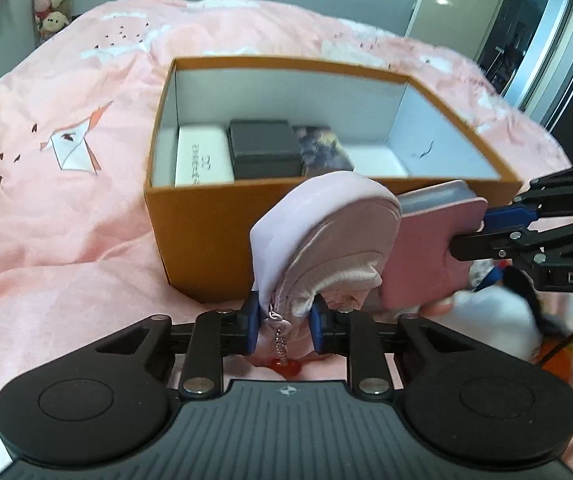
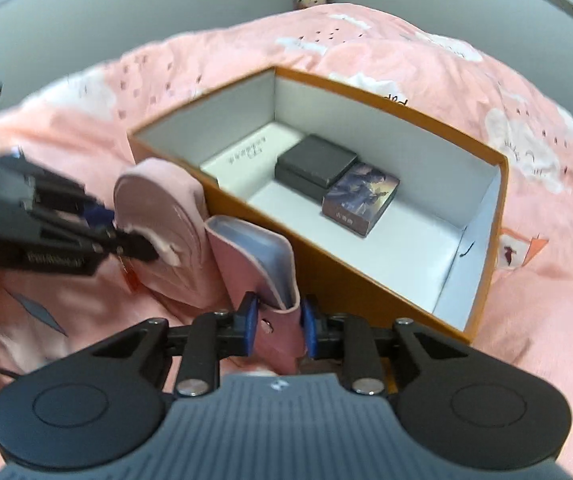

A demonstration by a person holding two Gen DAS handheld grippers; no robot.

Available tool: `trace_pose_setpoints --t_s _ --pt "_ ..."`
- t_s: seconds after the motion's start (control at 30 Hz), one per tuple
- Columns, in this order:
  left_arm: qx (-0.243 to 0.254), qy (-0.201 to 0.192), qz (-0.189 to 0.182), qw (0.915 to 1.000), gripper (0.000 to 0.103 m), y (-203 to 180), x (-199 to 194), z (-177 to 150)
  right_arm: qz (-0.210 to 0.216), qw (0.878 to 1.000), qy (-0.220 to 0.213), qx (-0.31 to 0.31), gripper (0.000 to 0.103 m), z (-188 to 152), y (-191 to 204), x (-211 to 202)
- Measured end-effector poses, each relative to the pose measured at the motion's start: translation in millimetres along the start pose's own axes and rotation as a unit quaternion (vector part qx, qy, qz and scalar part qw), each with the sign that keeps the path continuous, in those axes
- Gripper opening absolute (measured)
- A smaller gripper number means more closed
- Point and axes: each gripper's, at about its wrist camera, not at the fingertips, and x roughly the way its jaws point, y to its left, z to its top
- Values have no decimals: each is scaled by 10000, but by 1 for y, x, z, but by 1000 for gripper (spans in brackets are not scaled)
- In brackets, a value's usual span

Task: Organize objects
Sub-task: 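Lift the pink pouch with left gripper while right gripper carries the card holder over the orange box, then lower the pink pouch into the orange box and open left gripper while right gripper releases the card holder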

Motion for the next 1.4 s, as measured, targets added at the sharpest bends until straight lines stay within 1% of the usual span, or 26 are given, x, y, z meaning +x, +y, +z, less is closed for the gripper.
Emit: trace_pose_setpoints --t_s 0.13,0.2,0.33,0.43,0.53,0.57,0.63,0.73,0.87,0.97,1.03,1.1,1.2,1.3,1.37,1.4 --pt "8 -100 -217 9997 25 -2 -20 10 159 9994 -61 303 22 10 -2 -15" --pt "-5 -122 -280 9995 25 -2 -30 19 272 9985 -151 448 20 14 -6 -27" --pt "-24 -209 -537 9983 25 -1 -51 37 473 9951 -351 797 16 22 -14 -53" --pt "-16 -268 -593 9979 25 0 -62 57 548 9915 -445 1093 15 35 -27 -64" --pt "-110 -293 -720 9969 25 5 -69 77 697 9859 -546 1418 15 46 -41 -78" --pt "-151 -273 -721 9969 25 8 -70 85 698 9847 -598 1479 15 51 -45 -80" --pt "-192 -202 -603 9978 25 12 -66 99 599 9829 -687 1602 15 62 -54 -78" --pt "-277 -49 -414 9987 25 20 -52 117 382 9795 -716 1842 15 73 -66 -62" --pt "-240 96 -253 9993 25 27 -30 136 279 9748 -460 2165 15 78 -77 -19" --pt "-201 233 -247 9992 25 32 -18 140 508 9695 -108 2394 15 77 -79 17" --pt "-167 313 -228 9991 25 35 -11 142 716 9630 158 2592 14 74 -79 41" --pt "-162 378 -231 9989 25 38 -4 144 922 9539 404 2828 14 72 -81 63" --pt "-190 457 -263 9984 25 44 6 147 1193 9377 661 3195 14 68 -85 87" --pt "-197 541 -290 9979 25 49 15 148 1322 9251 855 3454 14 68 -83 106" --pt "-206 608 -338 9974 25 52 20 148 1373 9201 970 3538 14 68 -82 115" --pt "-197 626 -348 9972 25 52 21 148 1371 9195 1025 3538 14 69 -82 119"
